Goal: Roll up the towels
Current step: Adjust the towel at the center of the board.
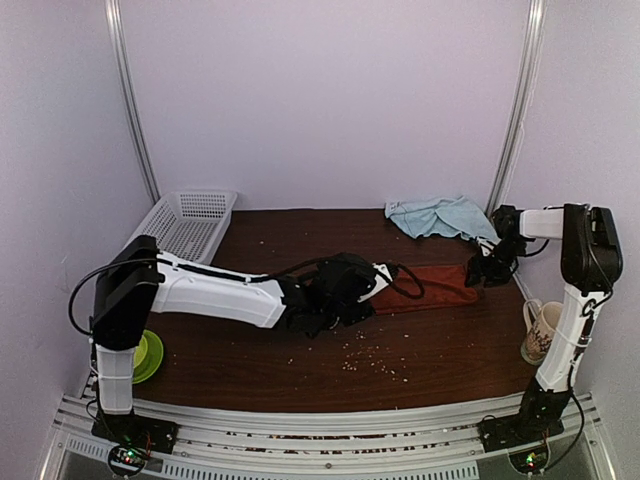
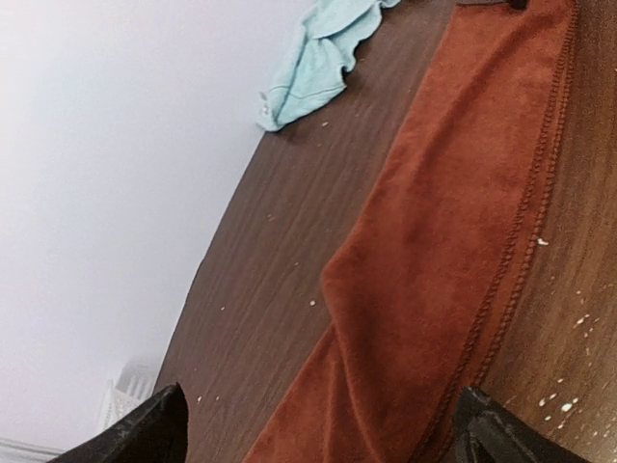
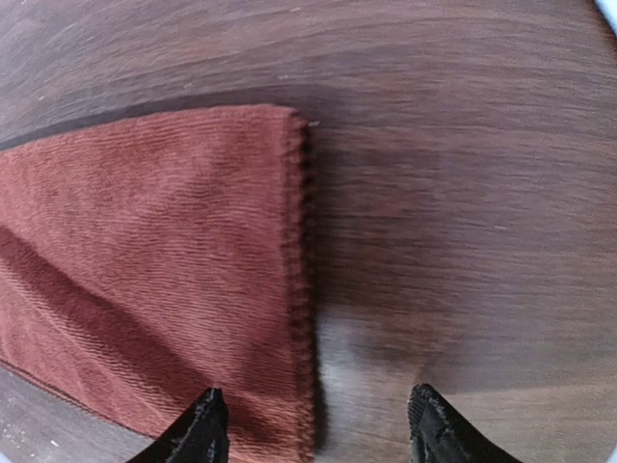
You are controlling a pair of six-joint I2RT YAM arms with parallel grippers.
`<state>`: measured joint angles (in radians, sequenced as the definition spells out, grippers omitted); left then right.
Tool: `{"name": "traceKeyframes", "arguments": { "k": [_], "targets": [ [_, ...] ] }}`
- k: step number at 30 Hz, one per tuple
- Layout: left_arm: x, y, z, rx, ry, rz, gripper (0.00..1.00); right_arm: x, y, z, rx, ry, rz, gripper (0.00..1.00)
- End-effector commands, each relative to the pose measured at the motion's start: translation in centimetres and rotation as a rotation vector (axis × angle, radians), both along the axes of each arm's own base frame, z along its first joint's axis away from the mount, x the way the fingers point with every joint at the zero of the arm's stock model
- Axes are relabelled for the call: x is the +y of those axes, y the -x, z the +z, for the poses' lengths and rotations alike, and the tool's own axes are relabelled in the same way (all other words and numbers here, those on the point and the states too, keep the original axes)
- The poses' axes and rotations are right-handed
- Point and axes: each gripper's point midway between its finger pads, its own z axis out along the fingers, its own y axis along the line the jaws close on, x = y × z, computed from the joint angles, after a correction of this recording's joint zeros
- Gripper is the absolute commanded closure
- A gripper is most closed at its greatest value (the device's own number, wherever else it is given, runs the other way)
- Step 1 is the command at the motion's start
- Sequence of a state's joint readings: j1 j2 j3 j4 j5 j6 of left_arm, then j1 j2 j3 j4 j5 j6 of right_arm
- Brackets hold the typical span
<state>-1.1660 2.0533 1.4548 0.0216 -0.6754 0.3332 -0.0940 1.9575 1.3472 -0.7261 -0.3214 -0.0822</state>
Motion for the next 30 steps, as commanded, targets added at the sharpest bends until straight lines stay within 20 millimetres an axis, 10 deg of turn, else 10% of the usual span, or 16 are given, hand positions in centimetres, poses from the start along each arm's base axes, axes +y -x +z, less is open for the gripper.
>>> {"name": "traceKeyframes", "arguments": {
  "k": [1,19,30],
  "targets": [
    [3.4,-0.5,2.6,-0.043,0.063,0.127,0.02,1.4,0.4,-1.0,0.025,-0.077,0.019,0.37],
    [11.7,0.9,5.7,-0.096,0.119,0.293,0.02,4.2,1.9,-4.5,0.116,-0.116,0.062,0.53],
    [13.5,1.2,6.1,-0.112,0.113,0.338,0.02,3.7,2.1,-4.9,0.122,-0.089,0.043,1.00]
  ]
}}
